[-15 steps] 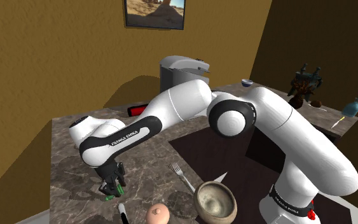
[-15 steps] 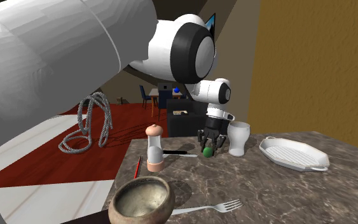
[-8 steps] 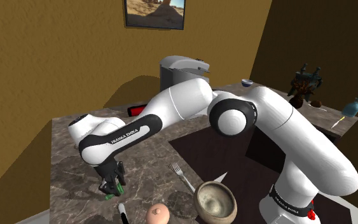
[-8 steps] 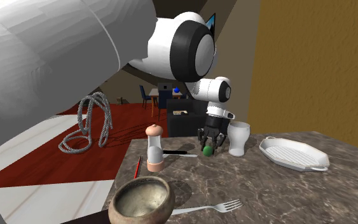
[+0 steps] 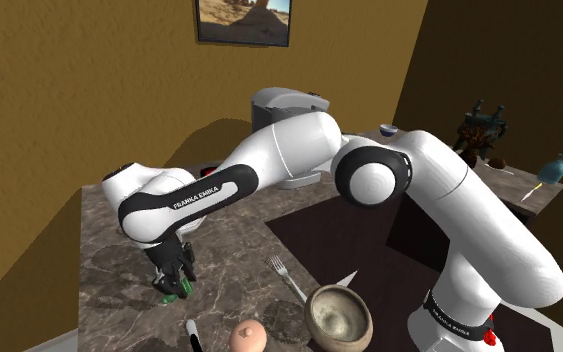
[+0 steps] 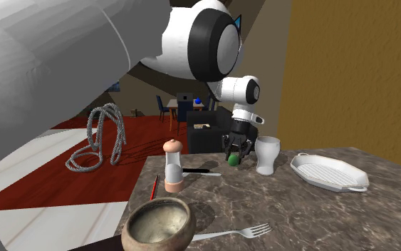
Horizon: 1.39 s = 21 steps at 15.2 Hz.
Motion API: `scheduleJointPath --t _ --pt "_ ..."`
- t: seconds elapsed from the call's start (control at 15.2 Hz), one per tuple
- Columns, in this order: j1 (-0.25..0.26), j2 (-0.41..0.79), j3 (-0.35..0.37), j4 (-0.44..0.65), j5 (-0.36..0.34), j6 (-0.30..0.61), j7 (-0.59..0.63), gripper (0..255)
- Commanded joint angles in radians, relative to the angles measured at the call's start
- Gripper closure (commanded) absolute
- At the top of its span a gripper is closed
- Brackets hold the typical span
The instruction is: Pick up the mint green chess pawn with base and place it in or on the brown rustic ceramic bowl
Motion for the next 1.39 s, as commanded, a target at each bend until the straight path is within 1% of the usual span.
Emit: scheduleJointPath --t 0.0,0.66,1.32 --pt "-0.001 -0.018 0.002 -0.004 0.002 -0.014 0.001 255" --pt "-0.001 -0.071 0.008 0.039 0.01 -0.11 0.0 255" --pt "0.005 -0.099 0.012 0.127 0.016 -0.225 -0.002 255"
